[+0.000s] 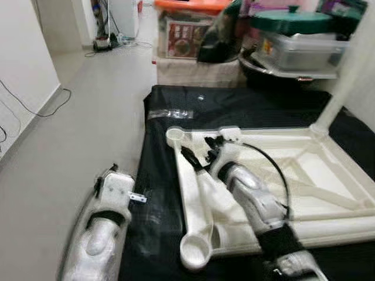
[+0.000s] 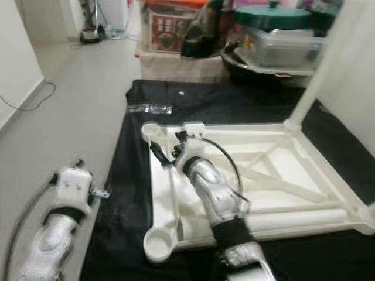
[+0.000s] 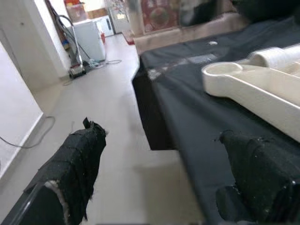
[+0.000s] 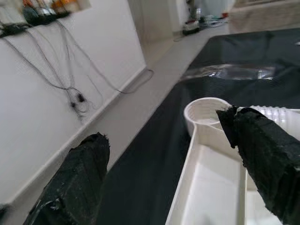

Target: Building children table

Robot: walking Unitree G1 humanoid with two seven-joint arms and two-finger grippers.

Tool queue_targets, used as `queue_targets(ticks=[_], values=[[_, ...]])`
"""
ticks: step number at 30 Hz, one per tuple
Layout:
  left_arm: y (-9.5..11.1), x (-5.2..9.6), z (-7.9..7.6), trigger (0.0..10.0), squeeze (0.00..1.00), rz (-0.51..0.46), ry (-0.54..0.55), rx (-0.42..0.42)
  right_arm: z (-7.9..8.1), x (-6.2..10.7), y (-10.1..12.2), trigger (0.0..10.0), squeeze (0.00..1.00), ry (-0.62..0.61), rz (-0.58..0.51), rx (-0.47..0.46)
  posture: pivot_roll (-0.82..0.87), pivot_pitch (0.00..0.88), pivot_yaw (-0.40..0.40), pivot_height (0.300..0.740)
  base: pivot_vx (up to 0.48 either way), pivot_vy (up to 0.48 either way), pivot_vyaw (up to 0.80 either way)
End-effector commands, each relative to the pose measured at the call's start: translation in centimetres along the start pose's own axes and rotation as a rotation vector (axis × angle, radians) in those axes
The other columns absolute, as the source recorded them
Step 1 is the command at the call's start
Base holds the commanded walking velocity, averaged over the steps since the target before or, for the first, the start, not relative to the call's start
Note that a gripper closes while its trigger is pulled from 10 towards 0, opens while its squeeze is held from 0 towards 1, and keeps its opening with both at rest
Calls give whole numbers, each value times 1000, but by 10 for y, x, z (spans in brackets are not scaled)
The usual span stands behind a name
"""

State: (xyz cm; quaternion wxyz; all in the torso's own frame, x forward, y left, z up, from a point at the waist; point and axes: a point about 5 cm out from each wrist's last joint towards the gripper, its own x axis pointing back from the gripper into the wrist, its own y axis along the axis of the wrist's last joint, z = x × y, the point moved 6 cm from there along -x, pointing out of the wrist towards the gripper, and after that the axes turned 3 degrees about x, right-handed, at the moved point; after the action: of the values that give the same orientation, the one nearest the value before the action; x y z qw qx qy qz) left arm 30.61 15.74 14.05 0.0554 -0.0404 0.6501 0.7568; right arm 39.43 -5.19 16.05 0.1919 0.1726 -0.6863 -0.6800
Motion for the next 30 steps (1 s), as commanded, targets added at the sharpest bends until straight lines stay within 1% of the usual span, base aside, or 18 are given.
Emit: queue_targets(ticks=[1,3,5,8,10,12,15,16,18,19,20,21,22,23,24,28,29,30], values=[[-1,1,-5,10000,0,5,-20,14,-7,2,-2,10000,0,-30,13,5,94,0,-82,740,0,480,0],[-1,2,-4,10000,0,0,-18,10,-2,3,-1,10000,0,-40,26,2,99,0,-83,740,0,480,0],[2,1,-4,10000,0,-14,-17,2,1,3,-5,10000,0,-41,61,13,99,0,-87,740,0,0,0],[2,1,-6,10000,0,-17,-20,0,3,4,-8,10000,0,-42,92,25,95,0,-85,740,0,0,0],[0,1,-8,10000,0,-12,-23,-1,3,5,-16,10000,0,-47,155,43,90,0,-85,740,0,0,0],[-1,0,-10,10000,0,-9,-27,1,-1,7,-35,10000,0,-79,254,-12,80,0,-84,740,0,0,0],[-1,0,-11,10000,0,-9,-29,2,-1,7,-40,10000,0,-90,278,-40,80,0,-84,740,0,0,0],[-1,-1,-13,10000,0,-8,-32,-1,0,8,-47,10000,0,-94,305,-51,85,0,-88,740,0,0,0],[0,-3,-12,10000,0,-11,-26,0,-8,8,-58,10000,0,-162,343,-59,84,0,-93,740,0,0,0],[0,-3,-12,10000,0,-11,-26,0,-8,8,-58,10000,0,-162,343,-59,84,0,-93,740,0,0,0],[-1,-3,-11,10000,0,-10,-23,-6,-18,9,-61,10000,0,-226,345,-71,87,0,-97,740,0,0,0],[-1,-3,-11,10000,0,-10,-23,-6,-18,9,-61,10000,0,-226,345,-71,87,0,-97,740,0,0,0],[-2,-2,-9,10000,0,-7,-17,-10,-27,10,-61,10000,0,-281,346,-74,93,0,-101,740,0,0,0],[-2,-2,-9,10000,0,-7,-17,-10,-27,10,-61,10000,0,-281,346,-74,93,0,-101,740,0,0,0],[-3,-1,-8,10000,0,-5,-14,-12,-32,11,-63,10000,0,-297,353,-66,95,0,-102,740,0,0,0],[-3,0,-7,10000,0,-4,-11,-15,-33,12,-65,10000,0,-300,369,-62,96,0,-102,740,0,0,0],[-4,1,-7,10000,0,-2,-12,-15,-29,13,-73,10000,0,-284,403,-69,95,0,-104,740,0,0,0],[-4,0,-8,10000,0,-3,-14,-16,-22,14,-85,10000,0,-258,448,-108,98,0,-106,740,0,0,0]])
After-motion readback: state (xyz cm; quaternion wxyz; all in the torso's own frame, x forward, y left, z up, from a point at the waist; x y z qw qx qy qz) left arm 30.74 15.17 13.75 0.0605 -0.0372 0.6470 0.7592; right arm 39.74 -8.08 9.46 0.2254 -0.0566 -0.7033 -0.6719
